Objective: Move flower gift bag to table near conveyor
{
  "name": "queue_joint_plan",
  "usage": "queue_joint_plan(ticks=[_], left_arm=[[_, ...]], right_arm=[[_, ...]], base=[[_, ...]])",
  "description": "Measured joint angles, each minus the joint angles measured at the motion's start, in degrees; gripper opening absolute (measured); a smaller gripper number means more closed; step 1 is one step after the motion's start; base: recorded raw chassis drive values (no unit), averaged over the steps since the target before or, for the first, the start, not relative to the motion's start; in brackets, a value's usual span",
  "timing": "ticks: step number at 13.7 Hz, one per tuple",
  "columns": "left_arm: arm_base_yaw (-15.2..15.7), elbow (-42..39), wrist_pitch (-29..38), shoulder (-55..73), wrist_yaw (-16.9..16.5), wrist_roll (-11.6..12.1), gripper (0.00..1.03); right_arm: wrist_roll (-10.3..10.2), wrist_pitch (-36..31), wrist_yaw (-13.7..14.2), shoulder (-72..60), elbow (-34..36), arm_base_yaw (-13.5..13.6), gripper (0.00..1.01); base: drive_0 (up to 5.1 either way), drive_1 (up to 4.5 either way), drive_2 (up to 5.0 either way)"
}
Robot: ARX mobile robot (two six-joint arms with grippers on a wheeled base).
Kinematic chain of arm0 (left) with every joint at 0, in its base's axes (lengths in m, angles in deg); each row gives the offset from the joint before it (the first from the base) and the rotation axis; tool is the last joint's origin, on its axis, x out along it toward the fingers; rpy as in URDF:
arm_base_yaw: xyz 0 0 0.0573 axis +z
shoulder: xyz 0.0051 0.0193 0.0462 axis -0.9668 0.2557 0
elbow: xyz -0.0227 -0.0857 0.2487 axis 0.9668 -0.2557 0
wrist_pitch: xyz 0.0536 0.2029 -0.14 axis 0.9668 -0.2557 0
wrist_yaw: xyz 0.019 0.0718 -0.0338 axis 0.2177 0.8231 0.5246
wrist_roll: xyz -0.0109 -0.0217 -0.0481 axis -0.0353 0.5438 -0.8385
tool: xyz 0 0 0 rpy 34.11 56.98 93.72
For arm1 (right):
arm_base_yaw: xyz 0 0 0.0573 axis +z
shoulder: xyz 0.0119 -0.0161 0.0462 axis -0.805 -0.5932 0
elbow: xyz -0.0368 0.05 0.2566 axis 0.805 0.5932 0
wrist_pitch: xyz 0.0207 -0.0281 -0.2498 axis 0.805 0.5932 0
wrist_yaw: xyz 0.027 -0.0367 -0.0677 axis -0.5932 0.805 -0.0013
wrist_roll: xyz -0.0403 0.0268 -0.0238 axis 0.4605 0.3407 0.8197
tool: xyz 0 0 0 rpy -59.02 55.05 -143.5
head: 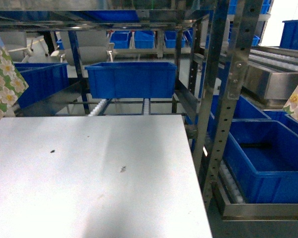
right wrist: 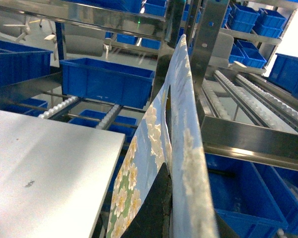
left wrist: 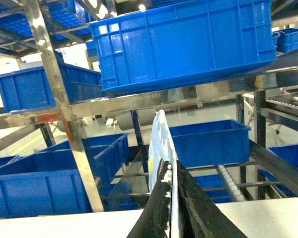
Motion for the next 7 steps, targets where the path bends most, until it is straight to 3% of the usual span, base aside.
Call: queue_joint_plan(ticks=[7], left_arm=[[0.0,0.0,0.0,0.0,0.0,0.0,0.02]], right_arm=[[0.0,-0.2,0.0,0.0,0.0,0.0,0.02]], base=[[-5.0,2.35,2.3]])
